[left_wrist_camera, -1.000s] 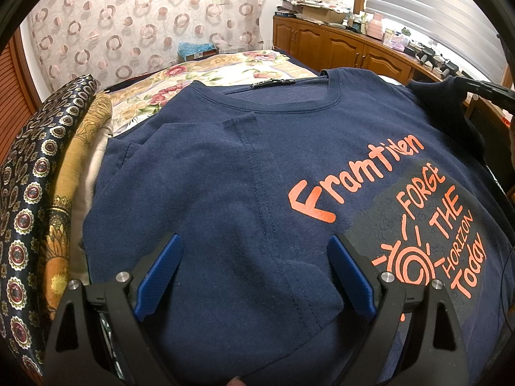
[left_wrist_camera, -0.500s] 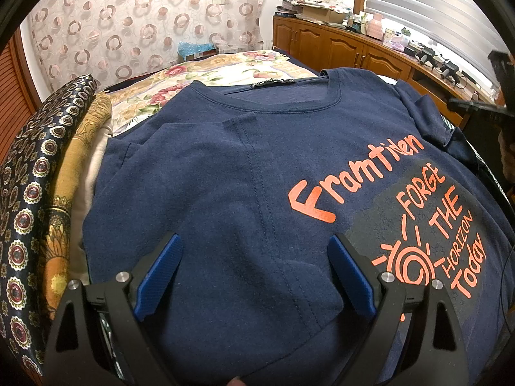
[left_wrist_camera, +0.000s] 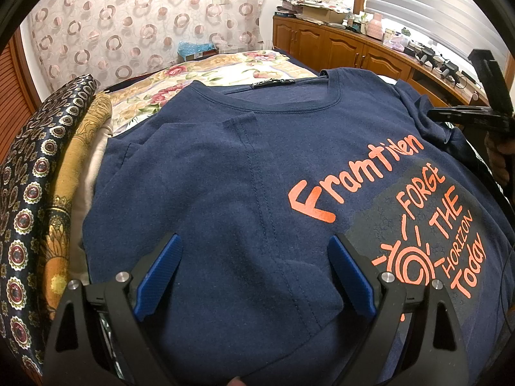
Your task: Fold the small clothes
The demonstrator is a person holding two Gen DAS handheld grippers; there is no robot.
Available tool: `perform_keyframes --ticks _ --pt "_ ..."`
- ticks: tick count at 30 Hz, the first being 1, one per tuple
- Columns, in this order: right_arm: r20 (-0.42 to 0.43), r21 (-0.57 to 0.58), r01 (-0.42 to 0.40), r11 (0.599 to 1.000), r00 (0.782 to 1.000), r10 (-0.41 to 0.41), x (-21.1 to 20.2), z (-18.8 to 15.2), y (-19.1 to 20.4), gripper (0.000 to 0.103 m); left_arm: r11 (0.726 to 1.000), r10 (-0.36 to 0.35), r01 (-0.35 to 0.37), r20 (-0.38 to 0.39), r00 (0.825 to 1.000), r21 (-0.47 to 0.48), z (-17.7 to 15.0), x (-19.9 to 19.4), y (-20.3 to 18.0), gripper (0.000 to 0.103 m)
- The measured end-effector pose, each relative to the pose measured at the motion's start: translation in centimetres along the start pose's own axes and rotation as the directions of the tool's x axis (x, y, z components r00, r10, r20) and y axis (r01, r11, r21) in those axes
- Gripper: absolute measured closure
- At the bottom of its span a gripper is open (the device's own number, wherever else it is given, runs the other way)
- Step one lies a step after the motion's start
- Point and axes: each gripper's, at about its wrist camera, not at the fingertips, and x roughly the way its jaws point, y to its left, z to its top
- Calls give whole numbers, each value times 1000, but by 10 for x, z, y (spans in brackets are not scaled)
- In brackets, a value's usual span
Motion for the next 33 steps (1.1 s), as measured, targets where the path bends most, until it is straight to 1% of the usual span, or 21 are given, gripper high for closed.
perform_keyframes --ticks 1,2,3,4,6,9,13,15,16,18,21,24,27,33 --pt "-5 1 -3 1000 1000 3 2 1 1 73 1000 0 0 0 1000 0 0 0 0 10" --pt "-13 -3 -14 1000 1000 14 5 2 1 80 1000 0 0 0 1000 0 0 0 0 10" --pt "-17 -5 -27 1000 1000 27 6 3 2 89 1000 0 0 0 1000 0 0 0 0 10" --pt "-19 -10 -41 999 999 41 6 4 3 95 1000 0 0 0 1000 0 0 0 0 10" --pt "-7 -37 -71 997 997 71 4 6 12 100 1000 0 0 0 1000 0 0 0 0 10" --pt "22 -75 -112 991 993 114 0 18 29 101 1000 0 0 0 1000 0 0 0 0 10" --pt "49 -112 -151 982 986 157 -1 37 53 101 1000 0 0 0 1000 0 0 0 0 10" --pt "62 -129 -128 983 989 137 1 45 67 99 1000 0 0 0 1000 0 0 0 0 10" --pt "68 -140 -131 981 988 142 1 47 72 96 1000 0 0 0 1000 0 0 0 0 10" --pt "74 -155 -150 977 984 163 1 50 81 73 1000 0 0 0 1000 -1 0 0 0 10" --pt "93 -157 -140 978 983 156 -4 50 83 72 1000 0 0 0 1000 0 0 0 0 10" --pt "103 -141 -96 985 988 111 -11 44 72 72 1000 0 0 0 1000 0 0 0 0 10" --pt "105 -121 -30 992 993 43 -20 32 54 71 1000 0 0 0 1000 -1 0 0 0 10" --pt "54 -50 54 997 997 -51 -29 0 16 71 1000 0 0 0 1000 -1 0 0 0 10"
